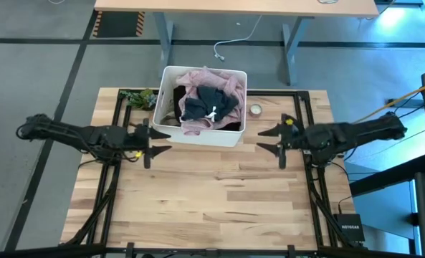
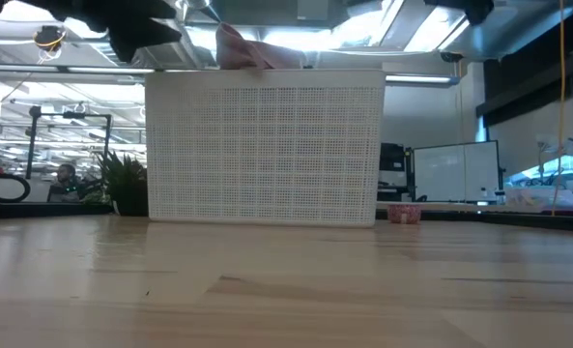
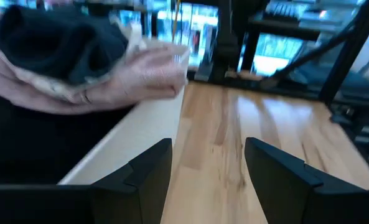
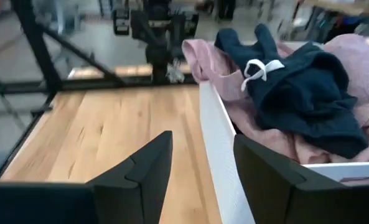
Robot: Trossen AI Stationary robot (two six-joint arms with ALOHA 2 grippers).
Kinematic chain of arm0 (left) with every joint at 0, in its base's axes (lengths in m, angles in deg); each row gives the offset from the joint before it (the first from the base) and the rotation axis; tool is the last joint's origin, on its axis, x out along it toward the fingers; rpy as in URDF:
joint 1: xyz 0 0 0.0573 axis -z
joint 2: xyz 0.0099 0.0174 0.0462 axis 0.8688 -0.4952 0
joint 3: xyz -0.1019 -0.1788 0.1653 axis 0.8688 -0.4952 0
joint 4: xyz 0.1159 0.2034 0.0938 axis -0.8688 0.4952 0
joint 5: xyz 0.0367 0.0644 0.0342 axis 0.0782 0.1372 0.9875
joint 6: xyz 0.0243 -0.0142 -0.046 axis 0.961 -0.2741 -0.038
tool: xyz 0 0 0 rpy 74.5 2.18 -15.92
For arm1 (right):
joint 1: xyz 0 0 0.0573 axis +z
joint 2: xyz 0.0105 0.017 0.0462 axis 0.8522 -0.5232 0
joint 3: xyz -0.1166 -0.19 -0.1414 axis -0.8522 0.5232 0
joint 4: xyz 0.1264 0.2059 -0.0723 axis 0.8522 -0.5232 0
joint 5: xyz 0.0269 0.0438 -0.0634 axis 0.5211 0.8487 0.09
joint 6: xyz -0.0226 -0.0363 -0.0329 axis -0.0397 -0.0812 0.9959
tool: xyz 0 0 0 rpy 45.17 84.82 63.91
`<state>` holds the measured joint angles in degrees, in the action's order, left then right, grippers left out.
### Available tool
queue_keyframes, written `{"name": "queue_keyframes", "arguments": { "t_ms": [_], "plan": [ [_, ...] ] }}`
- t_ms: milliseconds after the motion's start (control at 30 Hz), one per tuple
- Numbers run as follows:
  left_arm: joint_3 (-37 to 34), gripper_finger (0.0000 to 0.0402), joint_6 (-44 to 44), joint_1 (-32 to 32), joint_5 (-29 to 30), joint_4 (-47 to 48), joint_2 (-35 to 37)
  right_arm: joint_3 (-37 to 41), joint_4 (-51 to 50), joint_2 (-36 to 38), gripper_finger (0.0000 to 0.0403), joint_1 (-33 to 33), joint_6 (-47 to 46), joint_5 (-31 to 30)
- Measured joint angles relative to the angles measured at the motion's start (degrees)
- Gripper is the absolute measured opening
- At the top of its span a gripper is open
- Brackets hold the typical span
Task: Sort clothes
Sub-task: Return to Home Position
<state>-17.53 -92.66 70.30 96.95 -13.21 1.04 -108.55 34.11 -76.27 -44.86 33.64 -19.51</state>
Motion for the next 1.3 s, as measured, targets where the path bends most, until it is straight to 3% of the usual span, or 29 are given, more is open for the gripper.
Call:
{"name": "queue_keyframes", "arguments": {
  "t_ms": [167, 300, 500, 833, 1067, 1300],
  "plan": [
    [-3.5, 0.0193, 0.7, 0.0, -0.1, -3.4, 4.5, 14.6, 20.1, 2.9, 0.0175, 5.0, 0.5, -8.7],
    [-6.0, 0.0161, 1.9, 0.0, -1.1, -4.9, 6.6, 23.5, 36.8, 2.8, 0.0162, 6.8, 4.0, -13.8],
    [-10.2, 0.0095, -0.2, 0.1, -4.7, -6.5, 9.4, 32.2, 52.9, 1.3, 0.014, 6.7, 6.9, -14.9],
    [-20.3, 0.0006, 0.8, 0.1, -5.2, -13.9, 18.4, 35.3, 54.8, 1.3, 0.0074, 6.7, 6.6, -14.0],
    [-22.1, 0.0005, 1.1, 0.1, -5.3, -10.0, 24.0, 36.7, 55.4, 1.3, 0.001, 6.6, 6.6, -12.8],
    [-24.3, 0.0001, 1.1, 0.2, -7.9, -9.4, 28.3, 36.7, 55.4, 1.3, 0.0018, 6.6, 6.6, -9.9]
  ]
}}
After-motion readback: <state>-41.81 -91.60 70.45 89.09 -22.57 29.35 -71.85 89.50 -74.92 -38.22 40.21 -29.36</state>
